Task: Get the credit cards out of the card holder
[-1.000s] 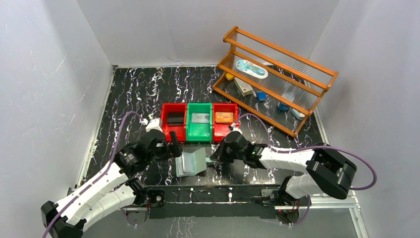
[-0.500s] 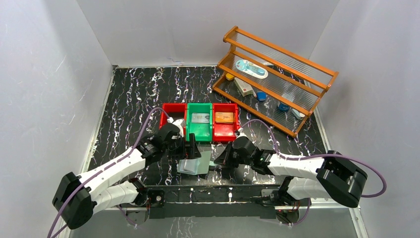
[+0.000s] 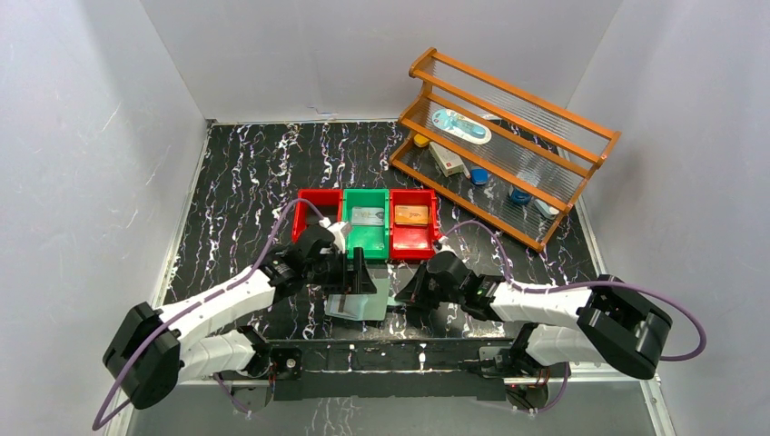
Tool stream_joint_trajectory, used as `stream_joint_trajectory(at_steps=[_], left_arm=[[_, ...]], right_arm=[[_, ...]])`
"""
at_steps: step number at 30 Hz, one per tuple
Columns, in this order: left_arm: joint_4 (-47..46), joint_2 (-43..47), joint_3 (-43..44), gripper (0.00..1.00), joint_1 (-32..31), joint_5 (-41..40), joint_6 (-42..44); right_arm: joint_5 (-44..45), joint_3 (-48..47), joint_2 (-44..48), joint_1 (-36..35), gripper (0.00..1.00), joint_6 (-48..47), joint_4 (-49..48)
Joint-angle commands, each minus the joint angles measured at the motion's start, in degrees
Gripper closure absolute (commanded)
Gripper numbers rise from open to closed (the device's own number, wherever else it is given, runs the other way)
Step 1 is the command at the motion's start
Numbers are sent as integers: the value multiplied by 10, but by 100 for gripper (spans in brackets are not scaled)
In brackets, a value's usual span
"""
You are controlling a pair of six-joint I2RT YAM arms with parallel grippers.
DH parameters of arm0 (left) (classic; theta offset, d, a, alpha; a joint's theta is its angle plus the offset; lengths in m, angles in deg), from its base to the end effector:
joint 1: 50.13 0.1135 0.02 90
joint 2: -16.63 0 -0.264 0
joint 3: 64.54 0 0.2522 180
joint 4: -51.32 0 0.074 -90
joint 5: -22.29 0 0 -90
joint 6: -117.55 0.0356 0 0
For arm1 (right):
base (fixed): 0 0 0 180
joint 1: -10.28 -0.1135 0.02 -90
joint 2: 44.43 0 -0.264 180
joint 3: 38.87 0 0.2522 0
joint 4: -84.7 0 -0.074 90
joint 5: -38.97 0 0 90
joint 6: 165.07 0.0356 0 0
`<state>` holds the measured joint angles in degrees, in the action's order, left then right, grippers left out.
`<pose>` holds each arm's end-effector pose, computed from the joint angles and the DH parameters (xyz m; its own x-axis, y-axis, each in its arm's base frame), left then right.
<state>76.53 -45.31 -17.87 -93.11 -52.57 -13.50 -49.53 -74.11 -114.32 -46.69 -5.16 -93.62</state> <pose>0.1557 -0.1578 0.2097 -0.8858 -0.0411 -0.4623 0.2940 0.7211 -0.6274 0.1234 0.1881 0.1531 -0.8872 0.3577 -0.2913 0.0193 0.6597 0.7513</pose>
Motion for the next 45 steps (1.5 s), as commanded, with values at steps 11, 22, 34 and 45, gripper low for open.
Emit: stream_joint_trajectory(at_steps=[11,22,34,45], left_arm=[[-140,-93,-12,43,-14,158,-7],[-144,-128,-45,50,-23,112,-13],[-104,-115,-47,55,-24,94,8],[-51,-53,-44,54,-24,63,18]], right_arm=[[35,-11,47,12,62,9,50],[43,-50,94,15,64,1,74],[-53,-131,-55,15,76,-16,-26],[-96,-126,-193,16,81,6,-68]])
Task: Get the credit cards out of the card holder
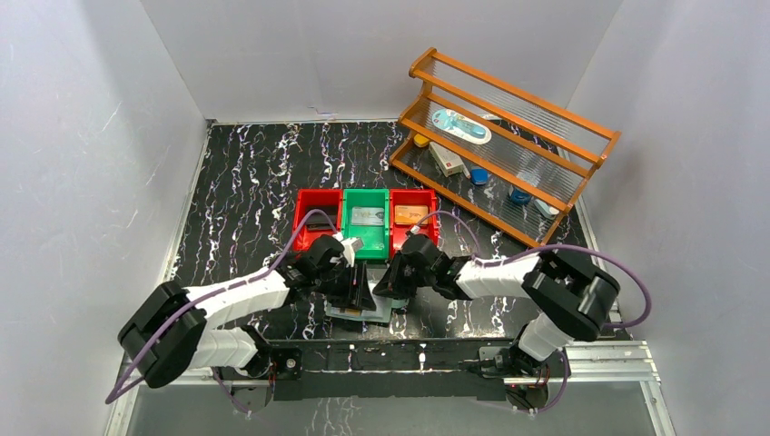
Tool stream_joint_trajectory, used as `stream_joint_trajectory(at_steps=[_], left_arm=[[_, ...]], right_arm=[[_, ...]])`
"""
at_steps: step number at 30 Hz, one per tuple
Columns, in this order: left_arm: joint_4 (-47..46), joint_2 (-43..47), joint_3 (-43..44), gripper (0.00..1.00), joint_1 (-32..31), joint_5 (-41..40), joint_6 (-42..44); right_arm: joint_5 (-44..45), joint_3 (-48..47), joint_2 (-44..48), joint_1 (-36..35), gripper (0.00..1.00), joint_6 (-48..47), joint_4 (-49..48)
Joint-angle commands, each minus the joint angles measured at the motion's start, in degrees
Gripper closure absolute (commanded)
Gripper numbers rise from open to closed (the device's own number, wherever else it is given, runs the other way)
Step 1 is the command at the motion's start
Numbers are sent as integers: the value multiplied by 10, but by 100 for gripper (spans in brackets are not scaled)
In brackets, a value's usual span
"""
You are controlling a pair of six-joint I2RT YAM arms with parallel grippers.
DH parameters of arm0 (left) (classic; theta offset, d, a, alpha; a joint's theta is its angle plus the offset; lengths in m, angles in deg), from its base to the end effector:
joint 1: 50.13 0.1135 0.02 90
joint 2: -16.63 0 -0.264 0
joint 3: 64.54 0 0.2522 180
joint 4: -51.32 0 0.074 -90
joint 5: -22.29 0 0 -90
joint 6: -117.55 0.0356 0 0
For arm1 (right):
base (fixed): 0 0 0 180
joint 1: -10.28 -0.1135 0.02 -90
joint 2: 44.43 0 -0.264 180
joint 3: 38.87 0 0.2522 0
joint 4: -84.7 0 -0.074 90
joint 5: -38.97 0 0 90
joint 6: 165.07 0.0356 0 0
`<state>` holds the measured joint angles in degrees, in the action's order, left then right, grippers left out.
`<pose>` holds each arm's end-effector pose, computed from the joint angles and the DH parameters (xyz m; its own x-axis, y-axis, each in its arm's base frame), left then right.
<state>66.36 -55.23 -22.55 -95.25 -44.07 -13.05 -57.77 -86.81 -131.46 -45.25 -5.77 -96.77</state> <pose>0.1536 -0.1745 0.1635 -0.9311 0.0901 -0.3535 0.3208 0.6636 -0.6758 0.1599 0.2404 0.1514 -0.9372 0.2762 -0.2130 0.0152 0.6423 0.7663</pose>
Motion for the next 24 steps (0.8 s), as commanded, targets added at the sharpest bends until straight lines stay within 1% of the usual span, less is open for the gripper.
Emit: stream_joint_trajectory(at_steps=[1,3,6,7,9,12,16,20,24], left_arm=[[68,57,9,51,-2,-35,18],[112,84,23,49,-3,-75,27],[182,115,47,42,-2,-163,41],[196,118,52,40,-2,-187,46],[211,109,60,38,-2,-211,59],[216,78,75,37,-1,-213,72],[202,42,81,39,-1,-207,77],[194,25,76,43,-1,-199,72],[177,30,59,49,-1,-176,62]], right_arm=[[-14,10,-27,1,81,15,-43],[-22,20,-37,1,81,17,-55],[-36,30,-51,1,80,18,-84],[-40,33,-56,1,80,19,-94],[-43,34,-61,1,79,20,-103],[-43,30,-66,0,78,17,-104],[-41,29,-68,0,77,16,-110],[-46,41,-70,0,73,23,-140],[-55,50,-79,-4,70,33,-182]])
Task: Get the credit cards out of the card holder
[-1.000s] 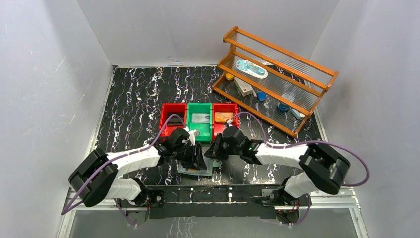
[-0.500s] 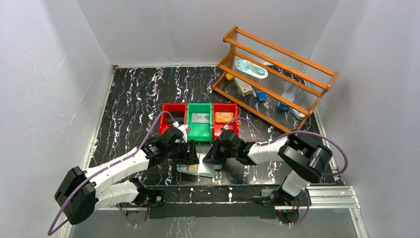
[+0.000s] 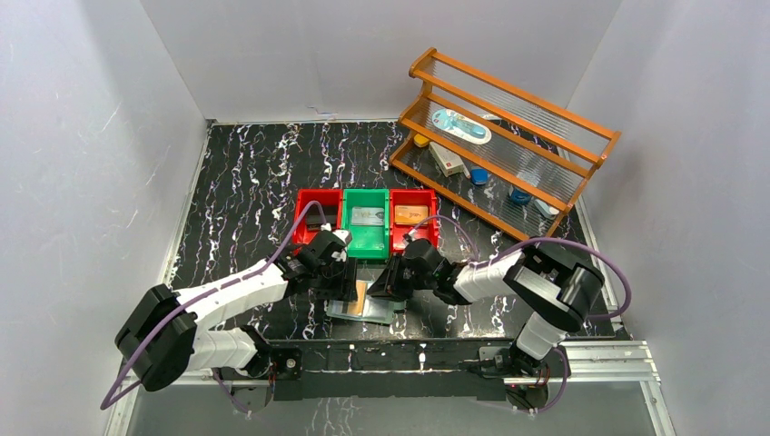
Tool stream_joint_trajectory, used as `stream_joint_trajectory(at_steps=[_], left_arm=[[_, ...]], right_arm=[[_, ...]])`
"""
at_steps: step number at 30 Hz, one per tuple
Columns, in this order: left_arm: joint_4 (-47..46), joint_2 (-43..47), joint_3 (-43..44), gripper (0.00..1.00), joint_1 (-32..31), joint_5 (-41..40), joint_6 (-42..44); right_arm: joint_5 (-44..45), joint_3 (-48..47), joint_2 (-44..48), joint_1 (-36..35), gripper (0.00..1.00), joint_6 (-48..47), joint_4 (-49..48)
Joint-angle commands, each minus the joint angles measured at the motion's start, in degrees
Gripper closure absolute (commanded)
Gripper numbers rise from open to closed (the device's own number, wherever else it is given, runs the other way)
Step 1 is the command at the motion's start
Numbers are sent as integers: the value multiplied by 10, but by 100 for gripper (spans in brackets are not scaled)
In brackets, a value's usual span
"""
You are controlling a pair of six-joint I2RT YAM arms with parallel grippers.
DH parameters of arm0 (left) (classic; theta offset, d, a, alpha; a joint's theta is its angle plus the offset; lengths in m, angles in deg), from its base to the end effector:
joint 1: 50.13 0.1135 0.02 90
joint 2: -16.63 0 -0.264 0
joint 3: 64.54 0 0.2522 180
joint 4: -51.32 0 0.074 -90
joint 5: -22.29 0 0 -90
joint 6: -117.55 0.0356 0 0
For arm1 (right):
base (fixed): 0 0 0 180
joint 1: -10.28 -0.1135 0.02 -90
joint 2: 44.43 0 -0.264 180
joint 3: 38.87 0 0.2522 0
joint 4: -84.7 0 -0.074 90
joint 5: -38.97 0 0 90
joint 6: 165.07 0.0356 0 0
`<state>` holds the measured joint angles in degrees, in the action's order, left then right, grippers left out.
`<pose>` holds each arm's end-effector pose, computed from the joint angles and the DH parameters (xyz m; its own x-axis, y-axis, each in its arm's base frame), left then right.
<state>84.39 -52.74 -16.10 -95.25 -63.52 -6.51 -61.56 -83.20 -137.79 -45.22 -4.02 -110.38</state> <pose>0.1583 -0.1626 0.1819 -0.8857 0.0978 -0.4538 0.2908 0.8789 -0.3782 0.1596 0.2437 0.1257 -0.9503 0.2591 -0.1729 0.0082 0.5756 0.8177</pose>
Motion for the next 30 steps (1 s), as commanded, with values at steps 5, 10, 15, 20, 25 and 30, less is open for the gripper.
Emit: stream_joint_trajectory(at_steps=[5,10,15,20,25,30], left_arm=[[-22,12,-27,54,-1,55,-16],[-24,23,-41,55,-1,67,-26],[-24,32,-51,56,-2,69,-34],[-25,27,-49,56,-1,80,-35],[-26,36,-53,56,-1,81,-37],[-35,36,-63,56,-1,90,-46]], right_arm=[[-17,15,-29,-16,69,23,-73],[2,38,-25,-21,70,43,-91],[-2,56,-12,-22,72,42,-110],[-15,55,-18,-23,72,43,-123],[31,52,3,-37,68,38,-57],[15,46,-6,-43,66,29,-66]])
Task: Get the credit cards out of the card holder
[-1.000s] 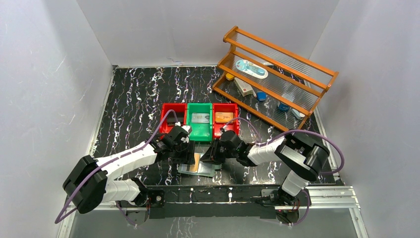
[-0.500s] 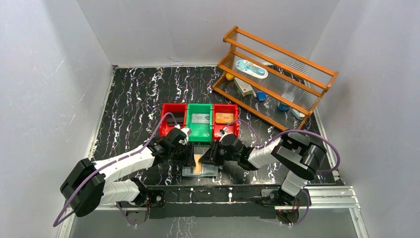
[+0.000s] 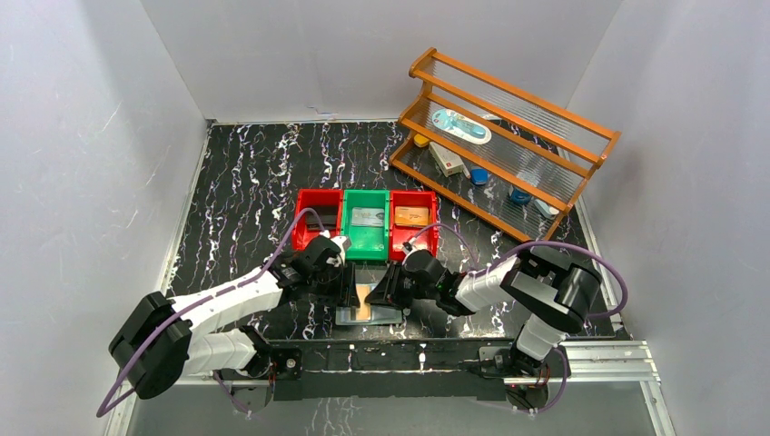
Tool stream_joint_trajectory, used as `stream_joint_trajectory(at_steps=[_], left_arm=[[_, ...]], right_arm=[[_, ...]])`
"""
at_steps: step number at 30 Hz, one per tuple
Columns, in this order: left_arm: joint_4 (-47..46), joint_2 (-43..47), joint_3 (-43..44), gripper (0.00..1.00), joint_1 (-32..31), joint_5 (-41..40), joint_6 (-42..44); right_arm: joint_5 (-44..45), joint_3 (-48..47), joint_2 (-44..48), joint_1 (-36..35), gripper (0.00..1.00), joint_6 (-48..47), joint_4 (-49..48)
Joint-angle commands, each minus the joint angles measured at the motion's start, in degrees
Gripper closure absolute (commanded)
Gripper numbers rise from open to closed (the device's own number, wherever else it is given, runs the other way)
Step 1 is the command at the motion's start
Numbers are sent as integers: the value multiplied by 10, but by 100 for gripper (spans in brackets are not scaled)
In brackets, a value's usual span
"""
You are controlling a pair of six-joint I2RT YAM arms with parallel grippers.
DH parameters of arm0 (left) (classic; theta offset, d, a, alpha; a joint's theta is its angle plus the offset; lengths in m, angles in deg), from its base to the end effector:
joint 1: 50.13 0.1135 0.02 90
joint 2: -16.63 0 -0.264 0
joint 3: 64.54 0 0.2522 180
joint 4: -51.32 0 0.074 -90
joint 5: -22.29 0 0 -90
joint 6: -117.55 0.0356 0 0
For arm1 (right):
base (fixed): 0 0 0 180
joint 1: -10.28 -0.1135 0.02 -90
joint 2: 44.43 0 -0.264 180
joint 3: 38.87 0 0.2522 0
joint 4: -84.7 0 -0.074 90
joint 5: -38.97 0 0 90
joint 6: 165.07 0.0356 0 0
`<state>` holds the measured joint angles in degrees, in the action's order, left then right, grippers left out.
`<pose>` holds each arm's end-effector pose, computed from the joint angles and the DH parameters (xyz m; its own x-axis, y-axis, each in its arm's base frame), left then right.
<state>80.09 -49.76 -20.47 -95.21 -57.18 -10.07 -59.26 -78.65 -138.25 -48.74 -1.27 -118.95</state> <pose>0.1479 -0.1576 0.1748 -0.9096 0.0623 -0.4107 0.2802 0.8218 -0.4960 0.1397 0.2426 0.1175 -0.9485 0.2665 -0.1711 -0.0044 0.5291 0.8486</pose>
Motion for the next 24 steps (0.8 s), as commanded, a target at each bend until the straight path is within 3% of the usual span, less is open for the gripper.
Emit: stream_joint_trajectory(at_steps=[1,21,24], left_arm=[[4,3,-20,56,-2,31,-12],[-5,7,-26,61,-2,41,-34],[-7,9,-25,63,-1,40,-36]], right_arm=[[-11,1,-5,-9,66,2,16],[-34,18,-29,-15,70,25,-64],[-35,16,-35,-15,75,23,-81]])
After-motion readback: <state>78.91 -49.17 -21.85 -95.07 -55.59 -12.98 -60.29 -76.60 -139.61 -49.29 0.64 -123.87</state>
